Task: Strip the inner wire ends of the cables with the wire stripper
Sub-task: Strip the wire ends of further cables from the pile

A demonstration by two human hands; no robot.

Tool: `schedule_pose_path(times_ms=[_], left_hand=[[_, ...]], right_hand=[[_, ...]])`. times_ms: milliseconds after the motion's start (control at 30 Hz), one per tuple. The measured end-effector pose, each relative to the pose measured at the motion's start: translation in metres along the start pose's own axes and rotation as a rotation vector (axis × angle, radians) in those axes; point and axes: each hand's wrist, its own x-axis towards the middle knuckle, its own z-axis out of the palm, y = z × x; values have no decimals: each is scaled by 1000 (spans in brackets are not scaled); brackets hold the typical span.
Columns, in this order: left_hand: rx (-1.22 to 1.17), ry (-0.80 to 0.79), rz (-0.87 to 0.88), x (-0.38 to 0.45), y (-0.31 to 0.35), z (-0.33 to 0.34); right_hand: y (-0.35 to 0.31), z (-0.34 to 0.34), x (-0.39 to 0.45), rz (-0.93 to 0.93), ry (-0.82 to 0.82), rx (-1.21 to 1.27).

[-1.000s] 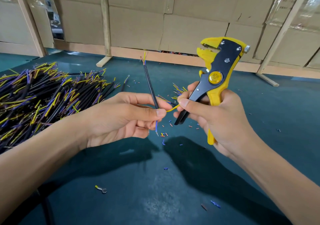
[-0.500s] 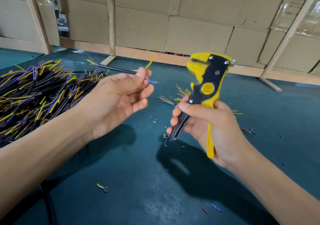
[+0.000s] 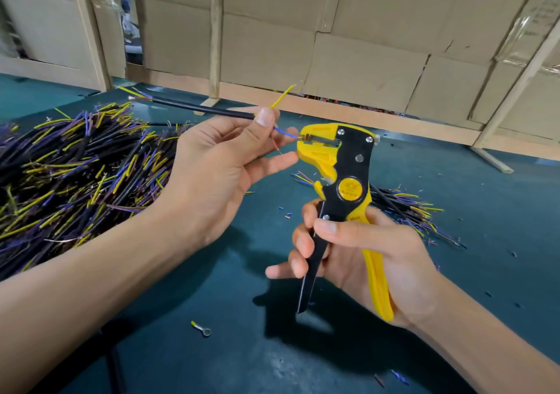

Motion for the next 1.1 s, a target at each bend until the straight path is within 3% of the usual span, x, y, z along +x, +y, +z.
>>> schedule_pose_path(times_ms=[1100], left_hand=[[58,-13,93,-14,-5,12]], right_hand=[[13,7,-1,-100,52,-39]])
